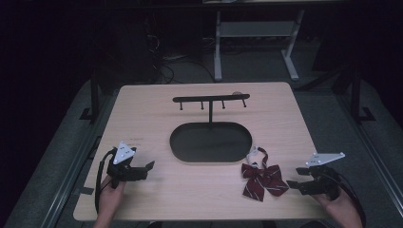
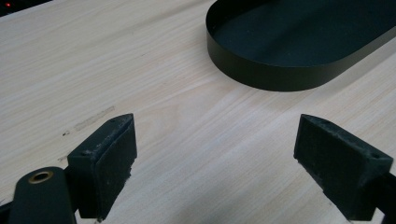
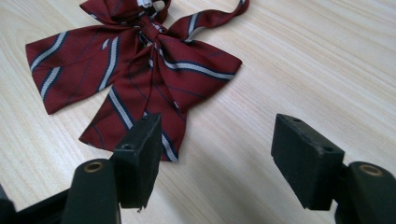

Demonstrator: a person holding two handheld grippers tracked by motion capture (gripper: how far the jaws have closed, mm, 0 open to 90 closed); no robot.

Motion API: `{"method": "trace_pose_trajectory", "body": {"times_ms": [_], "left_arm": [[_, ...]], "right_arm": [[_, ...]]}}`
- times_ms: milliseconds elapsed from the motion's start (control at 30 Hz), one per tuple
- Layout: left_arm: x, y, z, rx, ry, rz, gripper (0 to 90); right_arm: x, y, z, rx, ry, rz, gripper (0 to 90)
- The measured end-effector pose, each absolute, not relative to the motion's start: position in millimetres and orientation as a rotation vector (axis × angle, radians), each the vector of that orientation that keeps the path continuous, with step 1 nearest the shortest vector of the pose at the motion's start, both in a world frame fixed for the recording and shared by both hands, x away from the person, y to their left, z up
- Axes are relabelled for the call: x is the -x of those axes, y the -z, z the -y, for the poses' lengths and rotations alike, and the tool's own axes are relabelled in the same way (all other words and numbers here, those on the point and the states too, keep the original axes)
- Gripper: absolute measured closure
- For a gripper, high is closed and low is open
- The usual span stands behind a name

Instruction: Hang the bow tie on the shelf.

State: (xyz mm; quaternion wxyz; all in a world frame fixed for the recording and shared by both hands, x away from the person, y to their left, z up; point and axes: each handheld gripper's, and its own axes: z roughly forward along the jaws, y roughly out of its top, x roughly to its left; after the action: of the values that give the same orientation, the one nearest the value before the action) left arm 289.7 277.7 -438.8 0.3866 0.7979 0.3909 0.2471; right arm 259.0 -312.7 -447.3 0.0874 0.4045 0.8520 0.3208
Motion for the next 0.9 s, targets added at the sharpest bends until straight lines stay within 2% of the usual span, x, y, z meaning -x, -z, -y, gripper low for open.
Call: {"method": "trace_pose_trajectory", "body": {"times_ms": [667,900], "left_arm": [[-288.9,440.5,-277.5,-2.035,-0.628,-0.993,13.1],[-288.7,440.2,-277.1,-2.031,-0.626,-0.987,13.1]], "right_arm": [[-275.0,438.0,295.8,-1.185,-1.022,-2.585,25.1],[-281.3,425.9,286.4,-1.161,-1.027,-2.605,25.1]]}}
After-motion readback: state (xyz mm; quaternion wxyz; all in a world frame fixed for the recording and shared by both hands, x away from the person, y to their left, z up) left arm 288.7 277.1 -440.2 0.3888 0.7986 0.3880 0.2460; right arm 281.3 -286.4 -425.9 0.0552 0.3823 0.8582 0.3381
